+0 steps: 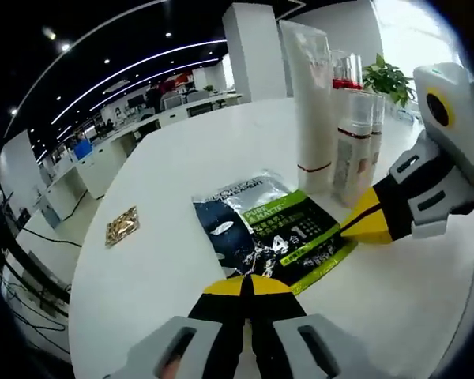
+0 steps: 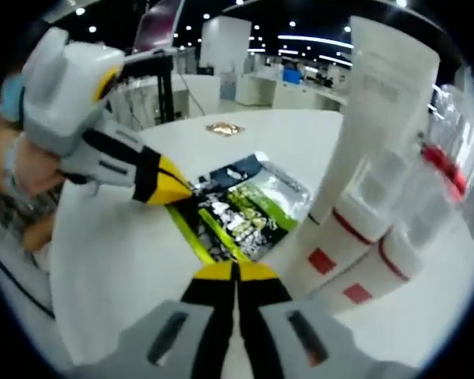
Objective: Arrange the skincare products in the storage area until every visible bottle or jar stands upright without overlapping.
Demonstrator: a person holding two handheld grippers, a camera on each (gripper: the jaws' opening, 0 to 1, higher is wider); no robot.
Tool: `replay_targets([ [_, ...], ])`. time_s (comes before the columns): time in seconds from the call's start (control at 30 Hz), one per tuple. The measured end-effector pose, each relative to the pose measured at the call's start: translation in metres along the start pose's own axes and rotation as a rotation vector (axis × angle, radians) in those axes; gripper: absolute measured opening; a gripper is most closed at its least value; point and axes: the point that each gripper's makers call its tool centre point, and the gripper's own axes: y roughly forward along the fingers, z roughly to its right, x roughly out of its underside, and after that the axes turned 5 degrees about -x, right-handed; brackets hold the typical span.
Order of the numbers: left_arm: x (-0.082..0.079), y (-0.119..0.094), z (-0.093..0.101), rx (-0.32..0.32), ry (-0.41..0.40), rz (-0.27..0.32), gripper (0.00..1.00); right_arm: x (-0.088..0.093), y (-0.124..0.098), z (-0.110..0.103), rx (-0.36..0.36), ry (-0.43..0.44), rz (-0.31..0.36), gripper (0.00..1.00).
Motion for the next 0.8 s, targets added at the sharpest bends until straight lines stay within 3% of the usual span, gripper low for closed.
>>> replay_targets([
  [0.33, -0.001, 0.001, -0.004, -0.012, -0.014, 0.008, 0.01, 0.000, 0.000, -0.003, -0.015, 0.024, 0.017, 0.00],
  [0.37, -0.001, 0.000, -0.003, -0.010, -0.027, 0.001, 0.02, 0.000, 0.000, -0.003, -0.014, 0.024, 0.016, 0.00],
  [0.4, -0.003, -0.003, -0.004, -0.018, -0.091, -0.011, 0.04, -0.001, 0.000, -0.003, -0.013, 0.019, 0.014, 0.00],
  [0.53, -0.025, -0.016, -0.007, -0.007, -0.127, 0.068, 0.08, -0.006, -0.004, -0.003, -0.013, 0.042, 0.039, 0.02],
  [0.63, -0.040, -0.032, -0.016, -0.026, -0.160, 0.120, 0.11, -0.023, -0.013, -0.005, -0.032, 0.069, 0.124, 0.05],
  [0.8, -0.045, -0.055, -0.031, -0.039, -0.204, 0.157, 0.15, -0.032, -0.026, -0.007, -0.072, 0.147, 0.182, 0.11],
])
